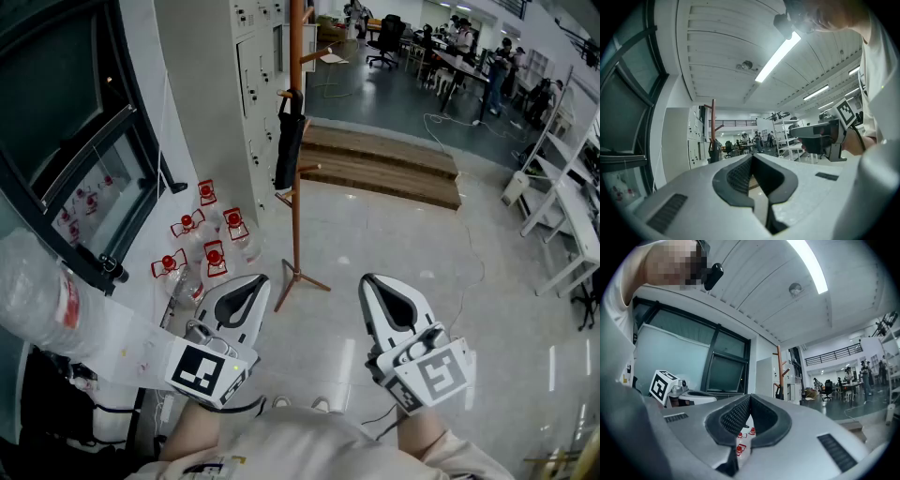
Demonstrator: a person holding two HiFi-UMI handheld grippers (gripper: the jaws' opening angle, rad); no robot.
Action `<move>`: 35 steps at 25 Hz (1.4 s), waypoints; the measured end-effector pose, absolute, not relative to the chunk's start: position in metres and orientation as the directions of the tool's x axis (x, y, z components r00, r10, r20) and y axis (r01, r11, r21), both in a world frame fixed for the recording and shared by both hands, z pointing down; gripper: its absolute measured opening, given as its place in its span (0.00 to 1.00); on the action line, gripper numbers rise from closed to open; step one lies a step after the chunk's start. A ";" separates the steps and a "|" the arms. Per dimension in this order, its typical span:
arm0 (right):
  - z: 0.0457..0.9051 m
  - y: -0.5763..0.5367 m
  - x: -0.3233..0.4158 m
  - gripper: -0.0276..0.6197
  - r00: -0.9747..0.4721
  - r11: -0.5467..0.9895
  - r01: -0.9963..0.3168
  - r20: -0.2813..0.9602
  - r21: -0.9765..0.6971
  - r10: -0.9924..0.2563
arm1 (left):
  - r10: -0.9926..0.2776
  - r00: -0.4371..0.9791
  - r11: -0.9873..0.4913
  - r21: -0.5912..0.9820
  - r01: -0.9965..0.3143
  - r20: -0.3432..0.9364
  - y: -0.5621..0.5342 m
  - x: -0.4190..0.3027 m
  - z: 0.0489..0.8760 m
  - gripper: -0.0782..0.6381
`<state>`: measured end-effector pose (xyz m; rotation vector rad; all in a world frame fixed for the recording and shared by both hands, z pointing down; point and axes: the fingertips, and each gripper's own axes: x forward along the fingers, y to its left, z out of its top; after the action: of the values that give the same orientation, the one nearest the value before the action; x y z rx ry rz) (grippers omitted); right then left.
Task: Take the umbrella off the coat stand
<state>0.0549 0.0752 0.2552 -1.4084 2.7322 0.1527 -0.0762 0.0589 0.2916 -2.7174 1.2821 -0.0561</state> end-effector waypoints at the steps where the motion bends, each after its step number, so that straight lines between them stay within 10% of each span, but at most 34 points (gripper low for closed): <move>1: 0.254 0.075 0.055 0.05 -0.582 0.581 -0.813 -0.110 0.048 -0.806 | -0.771 0.636 -0.628 -0.137 -0.766 -0.027 0.060 -0.076 0.290 0.12; 35: 0.277 0.076 0.117 0.05 -0.638 0.644 -0.764 -0.104 -0.037 -0.763 | -0.790 0.614 -0.605 -0.180 -0.775 0.012 0.064 -0.004 0.308 0.12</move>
<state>0.1166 0.0758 0.2771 -1.2810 2.7472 0.0160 -0.0037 0.0644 0.3081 -2.6791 1.3091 -0.1354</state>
